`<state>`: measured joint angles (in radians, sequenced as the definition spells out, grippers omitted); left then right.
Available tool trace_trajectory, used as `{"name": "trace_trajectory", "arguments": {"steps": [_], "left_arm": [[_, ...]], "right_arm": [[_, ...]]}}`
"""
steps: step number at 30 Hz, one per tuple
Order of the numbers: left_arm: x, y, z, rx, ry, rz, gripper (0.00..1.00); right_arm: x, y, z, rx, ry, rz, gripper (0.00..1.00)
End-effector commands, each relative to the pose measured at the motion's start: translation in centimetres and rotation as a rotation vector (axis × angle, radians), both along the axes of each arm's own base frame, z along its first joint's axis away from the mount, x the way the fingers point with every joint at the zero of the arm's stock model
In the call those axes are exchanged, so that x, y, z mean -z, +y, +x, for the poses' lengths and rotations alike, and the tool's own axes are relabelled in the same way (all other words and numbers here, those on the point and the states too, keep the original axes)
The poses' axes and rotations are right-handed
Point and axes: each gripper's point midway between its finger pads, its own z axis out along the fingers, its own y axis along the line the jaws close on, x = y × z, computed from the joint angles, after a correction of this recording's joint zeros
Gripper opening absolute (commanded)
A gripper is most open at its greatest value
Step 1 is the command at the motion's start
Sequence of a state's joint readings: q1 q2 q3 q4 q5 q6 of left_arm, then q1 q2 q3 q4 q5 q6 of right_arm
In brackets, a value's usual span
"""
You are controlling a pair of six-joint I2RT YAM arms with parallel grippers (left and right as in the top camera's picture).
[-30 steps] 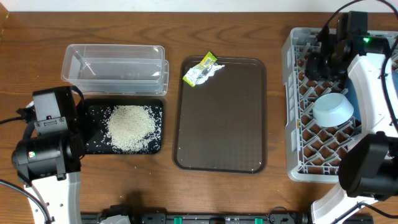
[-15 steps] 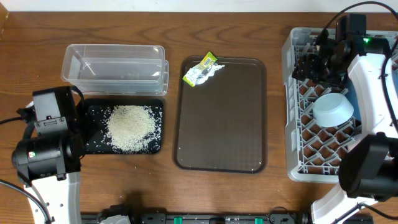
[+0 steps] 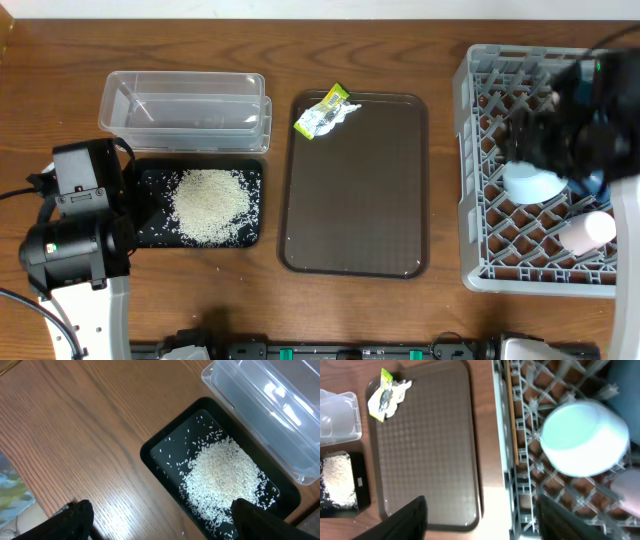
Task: Sort waste into correct bins and load items into the dishwasher rack
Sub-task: 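Release the chopstick and move the right gripper to the rack's front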
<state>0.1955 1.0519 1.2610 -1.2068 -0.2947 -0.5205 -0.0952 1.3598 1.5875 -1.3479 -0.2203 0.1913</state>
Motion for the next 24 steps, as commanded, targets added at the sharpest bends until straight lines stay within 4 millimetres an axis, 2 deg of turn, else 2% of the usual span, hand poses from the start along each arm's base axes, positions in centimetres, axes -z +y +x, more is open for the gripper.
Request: {"name": "trace_trajectory", "arguments": {"steps": [1, 6, 9, 15, 24], "left_arm": [[0.0, 0.2, -0.2, -0.005, 0.004, 0.005, 0.9], [0.0, 0.2, -0.2, -0.005, 0.004, 0.005, 0.9], [0.0, 0.2, -0.2, -0.005, 0.004, 0.005, 0.91], [0.0, 0.2, -0.2, -0.005, 0.004, 0.005, 0.9], [0.0, 0.2, -0.2, -0.005, 0.004, 0.005, 0.9]], "right_arm": [[1.2, -0.2, -2.4, 0.043, 0.012, -0.021, 0.99], [3.1, -1.5, -5.1, 0.083, 0.023, -0.101, 0.99], [4.2, -1.6, -5.8, 0.084, 0.051, -0.105, 0.99], [5.5, -1.5, -6.4, 0.081, 0.093, -0.103, 0.99], [5.5, -1.5, -6.4, 0.081, 0.095, -0.103, 0.99]]}}
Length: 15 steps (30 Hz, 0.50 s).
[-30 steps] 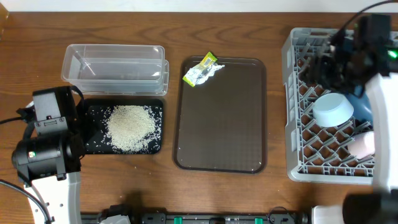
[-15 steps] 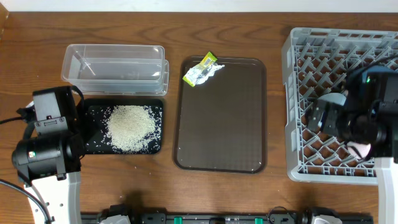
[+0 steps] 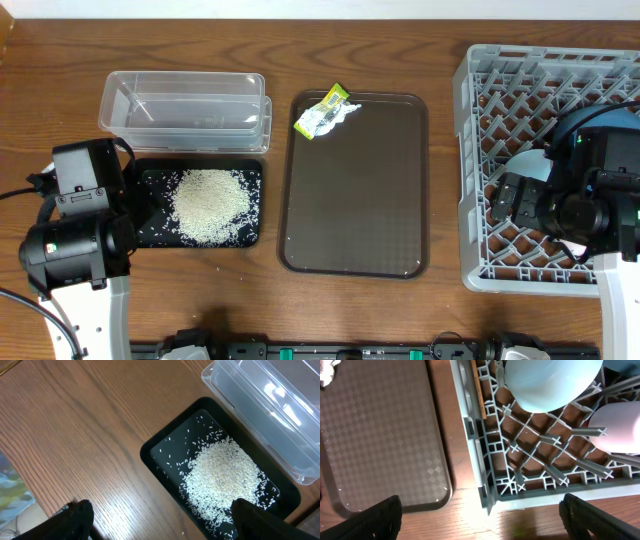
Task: Sort waste into correct bins and load items into the dishwasher rack
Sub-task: 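Release the chopstick and move the right gripper to the rack's front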
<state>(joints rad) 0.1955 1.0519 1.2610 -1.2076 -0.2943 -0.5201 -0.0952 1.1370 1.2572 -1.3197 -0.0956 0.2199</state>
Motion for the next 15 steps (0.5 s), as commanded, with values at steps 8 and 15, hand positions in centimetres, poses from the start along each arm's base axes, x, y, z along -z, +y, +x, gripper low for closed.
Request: {"name": "trace_trajectory", "arguments": {"steps": [8, 15], "left_arm": [[-0.3, -2.8, 2.8, -0.157, -0.22, -0.288, 0.9], [-0.2, -7.8, 3.5, -0.083, -0.228, -0.584, 0.9]], "right_arm": [[0.1, 0.0, -0.1, 0.005, 0.002, -0.008, 0.99], [0.1, 0.0, -0.1, 0.005, 0.002, -0.009, 0.99]]}}
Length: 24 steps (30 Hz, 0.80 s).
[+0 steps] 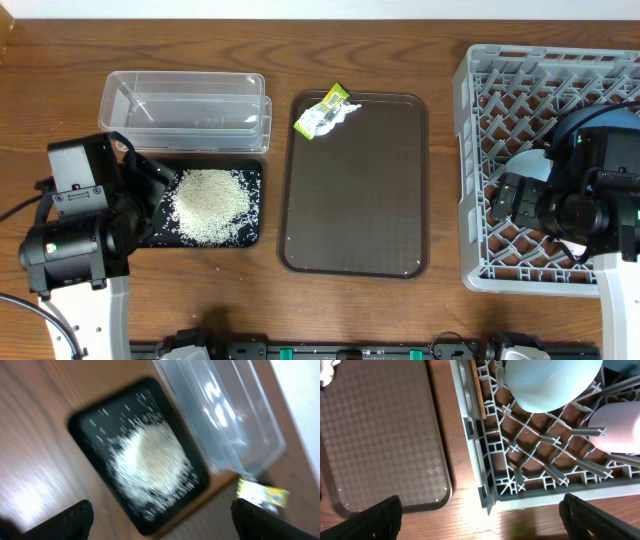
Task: Sort waste into correct bins and load items into the dishwasher rack
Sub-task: 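Release the chopstick and move the right gripper to the rack's front, then reach the left gripper over to the yellow wrapper on the brown tray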
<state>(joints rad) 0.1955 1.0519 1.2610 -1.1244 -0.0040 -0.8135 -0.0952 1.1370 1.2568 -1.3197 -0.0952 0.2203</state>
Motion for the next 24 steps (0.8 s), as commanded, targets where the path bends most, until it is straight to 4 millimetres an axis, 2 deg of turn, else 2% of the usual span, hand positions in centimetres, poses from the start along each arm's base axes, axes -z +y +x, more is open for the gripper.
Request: {"name": "trace_trajectory", "arguments": {"steps": [1, 2, 4, 10, 14, 19, 21, 24], "left_arm": [[0.0, -5.5, -0.1, 0.103, -0.013, -0.316, 0.9], [0.2, -7.6, -1.3, 0.179, 0.027, -0.408, 0.9], [0.7, -9.3, -3.2, 0.227, 0.104, -0.475, 0.91], [0.6, -11.1, -2.9, 0.461, 0.088, -0.367, 0.9], [0.3, -11.0, -2.3, 0.531, 0.13, -0.228, 0.91], [-0.4, -8.9, -2.0, 0.553, 0.407, 0.085, 0.91], [-0.5, -9.2, -1.4, 0.583, 0.486, 0.141, 0.91], [0.4, -10.9, 0.1, 0.631, 0.541, 0.144, 0.91]], "right_arm": [[0.1, 0.0, -0.1, 0.005, 0.001, -0.008, 0.99], [0.1, 0.0, -0.1, 0.004, 0.001, -0.008, 0.99], [0.1, 0.0, -0.1, 0.004, 0.001, -0.008, 0.99], [0.1, 0.0, -0.1, 0.005, 0.001, -0.008, 0.99], [0.1, 0.0, -0.1, 0.004, 0.001, -0.008, 0.99], [0.1, 0.0, -0.1, 0.004, 0.001, -0.008, 0.99], [0.1, 0.0, -0.1, 0.004, 0.001, -0.008, 0.99], [0.1, 0.0, -0.1, 0.005, 0.001, -0.008, 0.99]]}}
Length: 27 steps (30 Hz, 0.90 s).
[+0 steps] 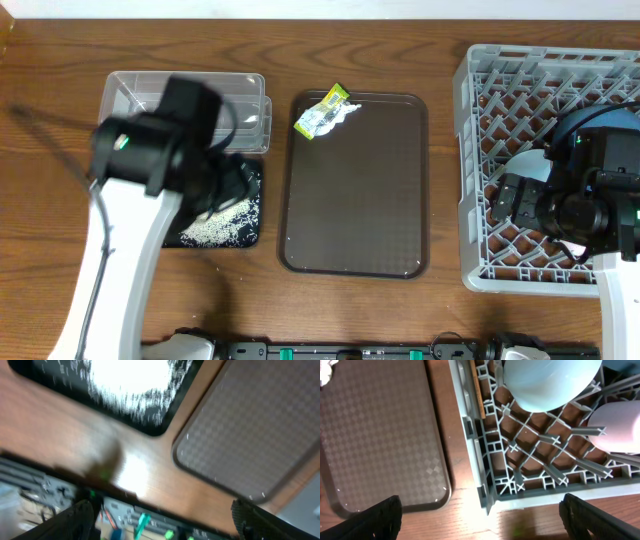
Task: Sort waste into correct bins and load items into the dishwasher rack
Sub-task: 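Reach the left gripper over to the yellow wrapper on the brown tray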
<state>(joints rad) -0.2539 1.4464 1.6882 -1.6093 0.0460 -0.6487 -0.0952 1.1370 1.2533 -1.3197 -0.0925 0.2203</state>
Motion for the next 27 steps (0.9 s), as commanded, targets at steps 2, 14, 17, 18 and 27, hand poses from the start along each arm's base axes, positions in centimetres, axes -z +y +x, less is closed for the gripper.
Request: {"name": "trace_trajectory", "arguments": {"steps": [2, 14, 17, 18, 27], "left_arm": [[1.7, 0.1, 1.9, 0.055, 0.068, 0.126, 0.91], [-0.8, -7.0, 13.6, 0.409, -0.442, 0.135, 0.91], [-2.1, -8.1, 15.5, 0.399, -0.544, 0.109, 0.91], [-2.3, -8.2, 15.7, 0.397, -0.556, 0.106, 0.91], [-1.0, -11.3, 19.5, 0.567, -0.649, 0.129, 0.89]], "right_arm": [[-0.1, 0.1, -0.1, 0.004, -0.002, -0.006, 0.99], [-0.1, 0.1, -0.1, 0.004, -0.002, -0.006, 0.99], [-0.1, 0.1, -0.1, 0.004, -0.002, -0.006, 1.0], [-0.1, 0.1, -0.1, 0.003, -0.002, -0.006, 0.99], [-0.1, 0.1, -0.1, 0.003, -0.002, -0.006, 0.99]]}}
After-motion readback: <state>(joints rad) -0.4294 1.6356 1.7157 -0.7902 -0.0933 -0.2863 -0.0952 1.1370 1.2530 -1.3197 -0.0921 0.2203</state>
